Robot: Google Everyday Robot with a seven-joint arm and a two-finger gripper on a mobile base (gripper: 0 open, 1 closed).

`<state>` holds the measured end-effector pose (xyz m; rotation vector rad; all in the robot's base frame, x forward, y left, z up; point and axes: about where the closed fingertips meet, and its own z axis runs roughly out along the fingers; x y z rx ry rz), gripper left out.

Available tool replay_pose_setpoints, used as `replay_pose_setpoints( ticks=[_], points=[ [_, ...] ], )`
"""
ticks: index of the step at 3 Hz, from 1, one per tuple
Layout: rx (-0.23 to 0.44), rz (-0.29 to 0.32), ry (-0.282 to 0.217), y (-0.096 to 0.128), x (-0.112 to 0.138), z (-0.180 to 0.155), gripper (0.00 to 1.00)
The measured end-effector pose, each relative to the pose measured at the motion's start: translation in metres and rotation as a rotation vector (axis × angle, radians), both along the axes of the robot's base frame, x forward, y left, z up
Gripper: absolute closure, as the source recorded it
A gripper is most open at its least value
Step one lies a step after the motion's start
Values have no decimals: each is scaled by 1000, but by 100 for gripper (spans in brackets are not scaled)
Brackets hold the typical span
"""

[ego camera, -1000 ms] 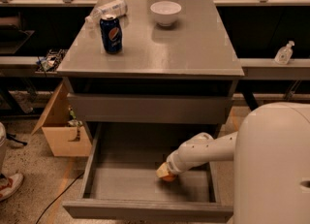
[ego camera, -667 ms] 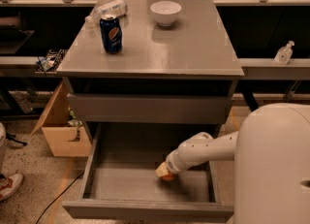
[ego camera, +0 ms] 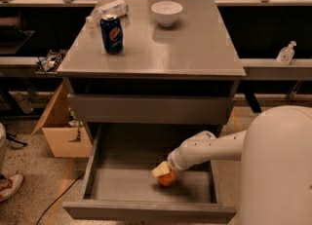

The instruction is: Place orange into middle drawer

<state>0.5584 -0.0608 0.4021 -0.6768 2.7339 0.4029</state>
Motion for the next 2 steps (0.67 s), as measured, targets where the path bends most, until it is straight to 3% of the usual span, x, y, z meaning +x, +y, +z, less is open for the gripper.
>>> replay_pose_setpoints(
  ticks=[1, 2],
  points=[
    [-3, -1, -24, -9, 4, 13, 0],
    [-27, -35, -68, -43, 5, 42, 0]
  ],
)
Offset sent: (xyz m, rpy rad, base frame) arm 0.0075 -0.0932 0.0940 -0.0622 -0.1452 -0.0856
